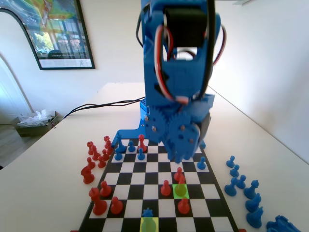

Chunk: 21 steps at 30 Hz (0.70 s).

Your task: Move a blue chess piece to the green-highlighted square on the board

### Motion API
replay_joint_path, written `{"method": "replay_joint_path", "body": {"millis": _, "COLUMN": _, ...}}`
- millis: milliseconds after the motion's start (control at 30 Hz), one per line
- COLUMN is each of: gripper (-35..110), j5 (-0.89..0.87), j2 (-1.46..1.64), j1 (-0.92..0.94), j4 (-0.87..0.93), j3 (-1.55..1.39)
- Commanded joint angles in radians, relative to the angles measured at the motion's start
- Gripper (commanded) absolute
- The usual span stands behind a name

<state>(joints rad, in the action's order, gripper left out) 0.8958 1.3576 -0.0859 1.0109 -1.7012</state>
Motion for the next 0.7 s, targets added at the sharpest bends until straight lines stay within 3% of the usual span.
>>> {"method": "replay_joint_path", "body": {"millis": 0, "gripper": 11, "j5": 0.002, "j2": 0.02, "j1": -0.021, "j4": -0.015, "j3": 0.006}}
{"method": "replay_joint_path", "body": {"millis": 667, "gripper": 10, "j5": -0.006, "j2": -0.089, "j1": -0.048, "j4": -0.107, "j3": -0.048}}
